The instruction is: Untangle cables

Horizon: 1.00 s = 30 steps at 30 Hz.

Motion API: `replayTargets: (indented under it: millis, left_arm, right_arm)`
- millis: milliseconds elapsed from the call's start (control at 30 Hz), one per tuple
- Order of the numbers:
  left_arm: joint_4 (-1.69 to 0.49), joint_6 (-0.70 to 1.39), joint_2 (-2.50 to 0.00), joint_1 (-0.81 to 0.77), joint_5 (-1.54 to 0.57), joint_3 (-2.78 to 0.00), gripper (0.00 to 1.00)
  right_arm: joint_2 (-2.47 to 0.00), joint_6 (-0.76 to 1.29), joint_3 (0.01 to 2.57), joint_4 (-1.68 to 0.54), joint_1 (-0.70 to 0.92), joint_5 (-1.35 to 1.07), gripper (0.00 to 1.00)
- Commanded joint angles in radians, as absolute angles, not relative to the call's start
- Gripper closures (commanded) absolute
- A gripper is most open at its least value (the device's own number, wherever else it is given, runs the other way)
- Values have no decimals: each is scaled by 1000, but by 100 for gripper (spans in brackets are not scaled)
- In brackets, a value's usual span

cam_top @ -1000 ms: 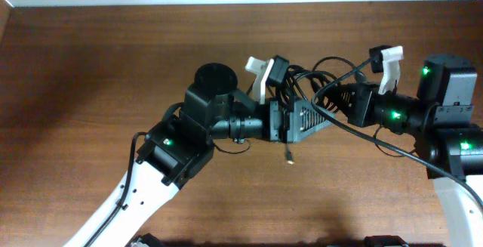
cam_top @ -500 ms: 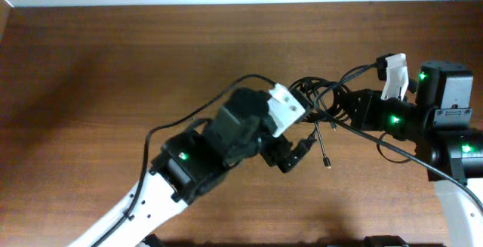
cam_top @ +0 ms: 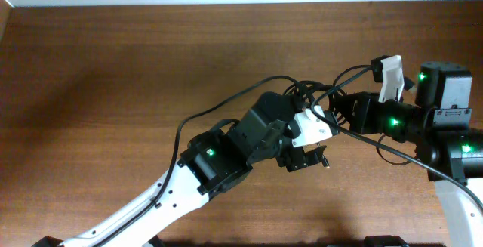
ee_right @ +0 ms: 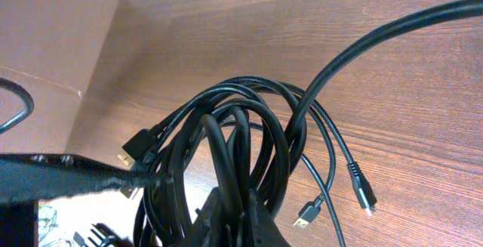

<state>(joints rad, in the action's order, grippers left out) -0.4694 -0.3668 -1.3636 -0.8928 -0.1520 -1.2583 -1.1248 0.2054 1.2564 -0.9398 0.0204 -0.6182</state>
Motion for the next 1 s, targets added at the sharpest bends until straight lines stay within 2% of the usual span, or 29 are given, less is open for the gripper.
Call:
replayTargets:
  millis: [0,67,100,167,200,367,400,433,467,500,567,633,667,767,800,933,967]
  left_arm:
    - [-474,-367,-1340,-897,-278,-1265,24]
    - [-492,-364,-1336,-897,-278,-1265,28]
    - [-503,-364,-1336,-897,-278,-1265,33]
    - [-509,-364,-1336,-897,-278,-1265,51]
    - [-509,-364,-1336,-897,-278,-1265,56]
    - [-510,-353,-1336,-897,-274,-1265,54]
    - [-510,-353,-1336,-897,-274,-1265,81]
    - [-510,-353,-1336,-897,-274,-1265,97]
    - [-510,-353,-1336,-897,-274,-1265,99]
    - [-510,-353,-1336,-894,-274,-1265,96]
    - [-510,-353,-1336,-894,-274,-1265,54]
    - [-510,-338,-1336,-895,-278,-1265,30]
    - [-511,-327,-1336,-895,-278,-1265,22]
    - [-516,-328,-1336,-894,-273,-1265,42]
    - [-516,-328,-1336,-894,-273,-1265,45]
    - [-516,-329,-1336,-894,-265,-1265,43]
    - [-516,-331,-1336,-894,-265,-1265,46]
  right_arm:
    - [-1106,170,1262,-941,26,-582,96]
    - [-1106,164,1262,-939,26,-583,96]
    - [-1106,164,1262,-939,26,-584,96]
    - [-1106,130,1262,-939,26,-621,96]
    - [-1106,130,1262,-939,26,-621,96]
    - [-1106,104,1262,-943,26,-733,96]
    - [-1106,103,1262,-944,26,-732,96]
    - [-1106,103,1262,-944,26,-730,96]
    - [-1106,104,1262,-945,26,-731,96]
    - [-1106,104,1262,-950,26,-748,96]
    - [-1106,104,1262,-952,26,-756,96]
    - [-1106,104,1262,-951,26,-756,96]
    - [-1106,104,1262,-951,26,-756,96]
    - [-1106,104,1262,-955,26,-767,96]
    - [-1106,104,1262,-954,26,-802,96]
    - [-1106,104,1262,-955,26,-854,96]
    - [-1106,104,1262,-957,26,-854,96]
